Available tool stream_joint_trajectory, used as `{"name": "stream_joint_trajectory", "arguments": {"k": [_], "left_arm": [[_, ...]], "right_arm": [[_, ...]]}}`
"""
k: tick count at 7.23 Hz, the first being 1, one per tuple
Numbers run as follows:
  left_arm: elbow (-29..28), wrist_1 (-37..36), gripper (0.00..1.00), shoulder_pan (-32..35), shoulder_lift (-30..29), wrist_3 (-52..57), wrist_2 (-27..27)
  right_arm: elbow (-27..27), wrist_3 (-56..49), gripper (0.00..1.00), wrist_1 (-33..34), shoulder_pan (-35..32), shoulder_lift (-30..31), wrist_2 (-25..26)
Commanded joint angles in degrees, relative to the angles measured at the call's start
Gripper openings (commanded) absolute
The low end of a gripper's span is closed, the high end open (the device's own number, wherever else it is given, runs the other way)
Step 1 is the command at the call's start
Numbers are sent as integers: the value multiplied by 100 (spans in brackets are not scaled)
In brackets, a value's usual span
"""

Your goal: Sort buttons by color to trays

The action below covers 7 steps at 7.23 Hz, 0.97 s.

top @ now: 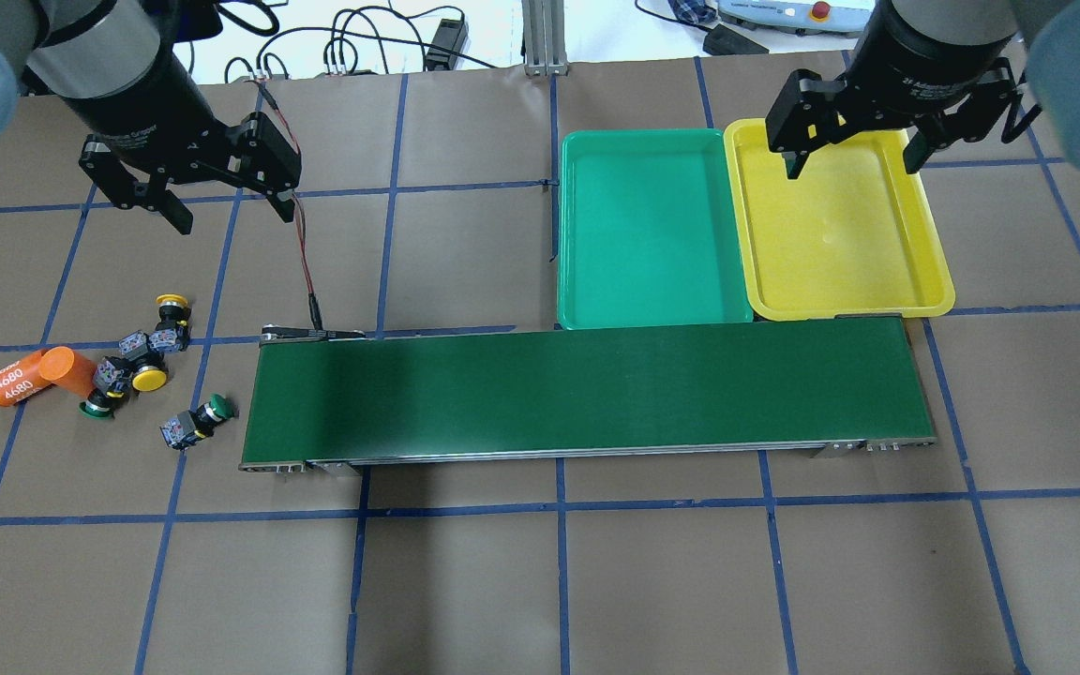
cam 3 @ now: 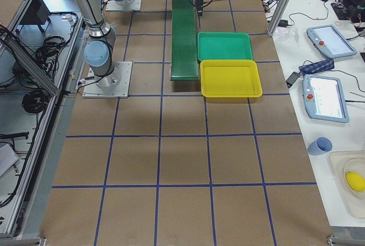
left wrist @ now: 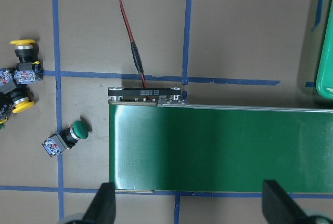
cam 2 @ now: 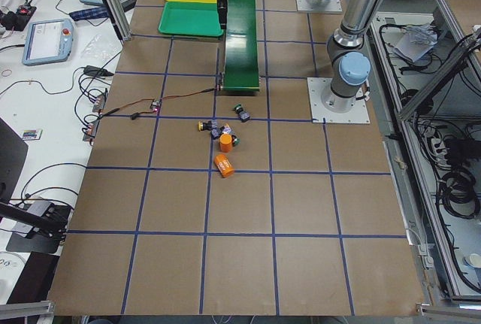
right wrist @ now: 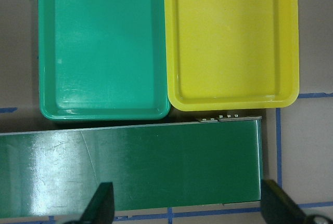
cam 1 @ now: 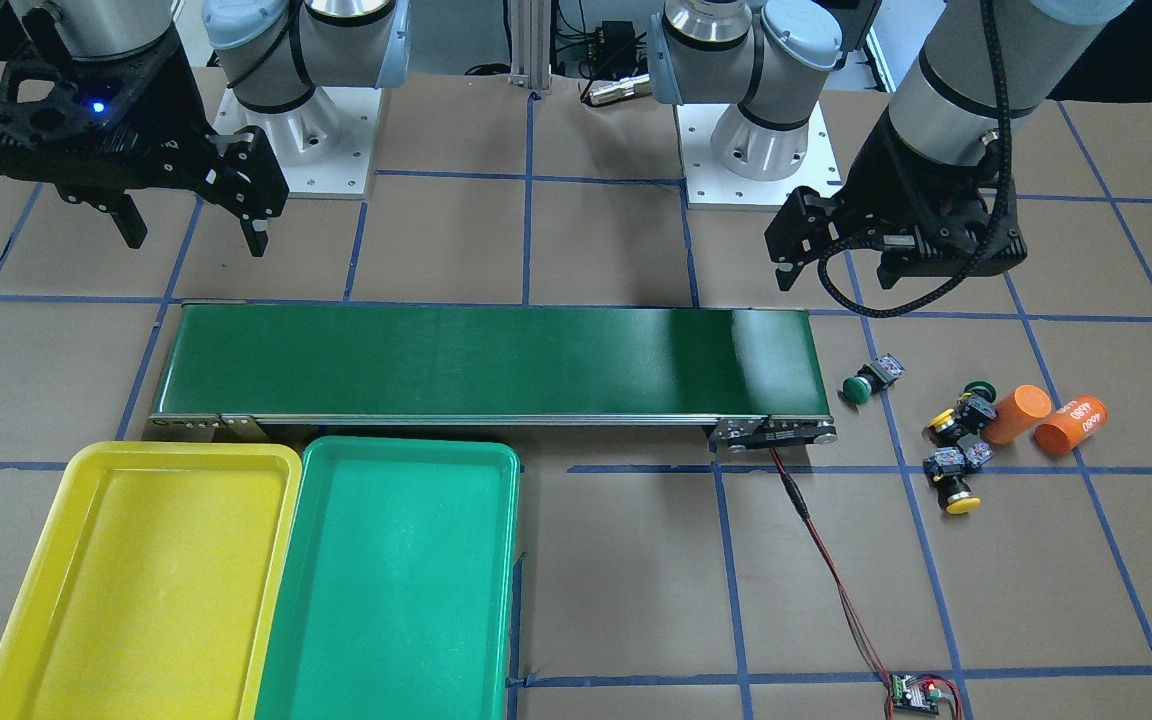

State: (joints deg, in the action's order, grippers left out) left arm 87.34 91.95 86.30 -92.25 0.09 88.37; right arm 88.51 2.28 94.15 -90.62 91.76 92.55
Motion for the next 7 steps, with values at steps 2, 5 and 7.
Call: {"name": "stream_joint_trajectory", "arguments": {"k": [2,5,7], "left_arm": [[19,-1,100,1,14,0,-5],[28,-10,100,53,23,9,-5],[20,-19,100,71,14,0,-13]], "right_arm": [[0,0,100,-1,0,0,0],[0,0,100,7,0,0,0],[0,0,100,7,0,0,0]]}}
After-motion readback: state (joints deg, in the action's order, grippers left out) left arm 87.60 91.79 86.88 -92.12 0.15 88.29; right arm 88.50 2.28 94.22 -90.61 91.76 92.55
